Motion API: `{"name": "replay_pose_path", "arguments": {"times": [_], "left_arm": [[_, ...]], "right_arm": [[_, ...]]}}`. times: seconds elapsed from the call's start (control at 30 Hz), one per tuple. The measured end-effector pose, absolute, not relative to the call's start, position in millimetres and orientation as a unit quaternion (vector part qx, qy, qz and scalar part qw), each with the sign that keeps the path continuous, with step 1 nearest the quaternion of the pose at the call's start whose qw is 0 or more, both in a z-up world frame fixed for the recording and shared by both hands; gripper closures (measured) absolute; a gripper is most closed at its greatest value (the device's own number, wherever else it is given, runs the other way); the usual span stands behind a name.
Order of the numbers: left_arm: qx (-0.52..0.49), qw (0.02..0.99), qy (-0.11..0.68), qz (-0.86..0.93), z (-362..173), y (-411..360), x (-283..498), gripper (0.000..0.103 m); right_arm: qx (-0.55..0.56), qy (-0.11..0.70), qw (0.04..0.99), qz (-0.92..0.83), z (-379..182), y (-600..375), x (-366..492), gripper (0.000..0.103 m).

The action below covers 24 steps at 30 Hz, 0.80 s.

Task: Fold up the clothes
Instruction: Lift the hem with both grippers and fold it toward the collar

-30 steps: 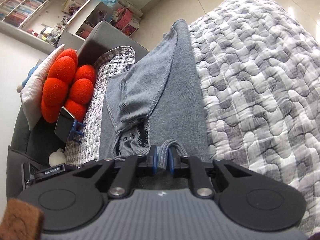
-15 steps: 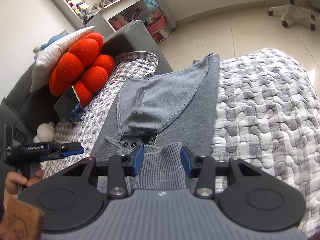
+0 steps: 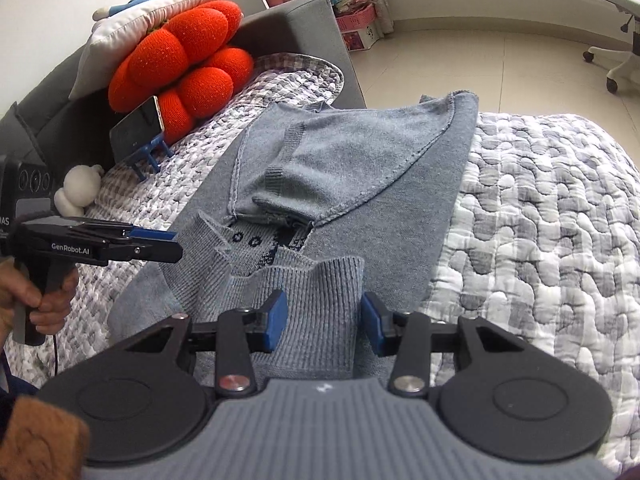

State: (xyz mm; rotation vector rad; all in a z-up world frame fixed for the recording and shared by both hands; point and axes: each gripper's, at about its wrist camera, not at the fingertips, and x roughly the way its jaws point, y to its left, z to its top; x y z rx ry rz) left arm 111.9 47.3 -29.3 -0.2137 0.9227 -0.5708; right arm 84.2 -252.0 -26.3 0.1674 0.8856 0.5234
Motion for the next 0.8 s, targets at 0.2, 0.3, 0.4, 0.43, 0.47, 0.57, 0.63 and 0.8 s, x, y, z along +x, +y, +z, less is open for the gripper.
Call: {"name": "replay_pose_path", "arguments": {"times": [0.2,0.3,0.4,0.43,0.47,0.57,0.63,0.8], "left_arm": [[-0.115,0.849,0.434,-0.279,-32,49,115,0.064],[-0.101,0.853,0.432,-0.274,-32,46,114,0.086],[-0.096,0.857,0.423,-0.279,-23,46,107,0.091],[-0.095,0.859,0.415,-0.285,-18,46,104,0.091],[-0.095,0.860,0.407,-0.292,-14,47,101,0.092],[-0.107,0.858,0.407,-0.295,-15,52,102,0.091],[-0.120,0.853,0.421,-0.282,-22,57,109,0.091],[-0.169,0.834,0.441,-0.284,-34,65,119,0.091]], "right_arm": [[0.075,0.417,0.869,0.257,-24,-250,85,0.058],[0.072,0.413,0.869,0.261,-23,-249,86,0.079],[0.070,0.410,0.870,0.264,-22,-248,86,0.091],[0.069,0.409,0.870,0.266,-22,-248,86,0.092],[0.068,0.408,0.871,0.267,-21,-248,86,0.092],[0.083,0.398,0.874,0.267,-15,-254,85,0.092],[0.085,0.406,0.873,0.255,-19,-257,88,0.092],[0.110,0.423,0.867,0.238,-27,-265,94,0.092]]}}
